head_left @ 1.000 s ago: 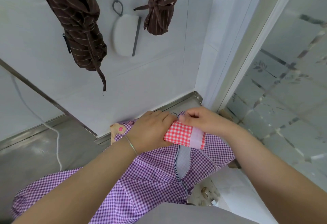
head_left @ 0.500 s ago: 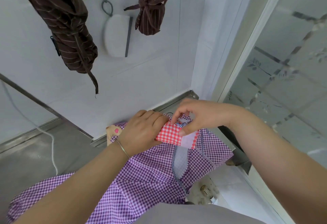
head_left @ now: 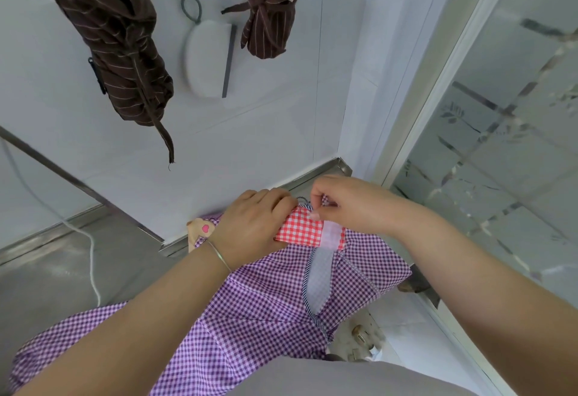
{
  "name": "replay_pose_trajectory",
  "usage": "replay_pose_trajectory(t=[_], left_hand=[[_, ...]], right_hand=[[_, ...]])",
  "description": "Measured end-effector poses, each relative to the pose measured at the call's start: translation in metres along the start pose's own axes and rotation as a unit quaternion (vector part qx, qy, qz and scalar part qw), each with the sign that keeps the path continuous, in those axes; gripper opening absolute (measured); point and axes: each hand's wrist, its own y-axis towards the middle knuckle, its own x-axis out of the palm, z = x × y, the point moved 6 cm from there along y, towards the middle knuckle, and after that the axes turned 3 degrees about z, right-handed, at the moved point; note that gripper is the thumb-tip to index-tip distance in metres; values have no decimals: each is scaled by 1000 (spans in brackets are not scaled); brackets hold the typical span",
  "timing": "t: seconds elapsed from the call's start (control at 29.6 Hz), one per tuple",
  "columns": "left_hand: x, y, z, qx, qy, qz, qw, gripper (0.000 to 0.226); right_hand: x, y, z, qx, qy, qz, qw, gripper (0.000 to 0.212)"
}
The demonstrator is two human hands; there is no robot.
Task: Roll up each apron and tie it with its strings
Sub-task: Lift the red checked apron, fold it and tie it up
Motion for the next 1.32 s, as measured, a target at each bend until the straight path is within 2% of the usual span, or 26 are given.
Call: replay_pose_trajectory(t=[0.1,0.17,0.24,0.41,0.47,0.54,0.61,0.81,0.88,0.95,1.01,1.05,1.12,1.18,1.32], left_hand=[[-1,-1,0,7,-6,4,1000,67],[-1,-2,0,10,-10,9,1000,70],[0,-3,-1,6,-20,12,1000,71],[5,-3,-9,-17,-41,-10,999,63],[8,-5,-10,-23,-44,-24,998,63],[12,-8,-13,-37,-49,-46,997,67],[14,-11,-14,-49,-53,-61,996,69],[16,-12,-13,-58,-13,-49,997,69],[16,-11,-13,-66,5,-37,997,72],[13,-10,-12,-55,16,-16,998,72],[10,-6,-7,-24,19,7,1000,68],[8,-5,-4,-5,14,16,1000,66],[4,-2,1,25,0,27,999,63],[-1,-1,3,43,-11,32,998,61],[-1,-2,1,42,-29,14,999,62]], right_hand=[[3,0,9,27,-6,-49,998,28],[2,0,12,31,-41,-50,997,15],[-1,1,11,25,-57,-47,997,17],[0,4,20,51,53,-46,996,13],[2,4,25,64,100,-49,992,21],[5,3,29,67,105,-73,990,31],[10,3,37,69,79,-93,990,28],[8,2,42,90,135,-52,985,36],[9,1,45,104,112,-72,986,34],[11,2,51,116,19,-74,990,31],[8,4,47,95,-2,-21,995,24],[8,5,39,63,22,-19,998,30],[14,6,25,16,70,-72,995,34],[18,4,21,26,97,-109,989,29],[10,3,18,-4,51,-26,998,9]])
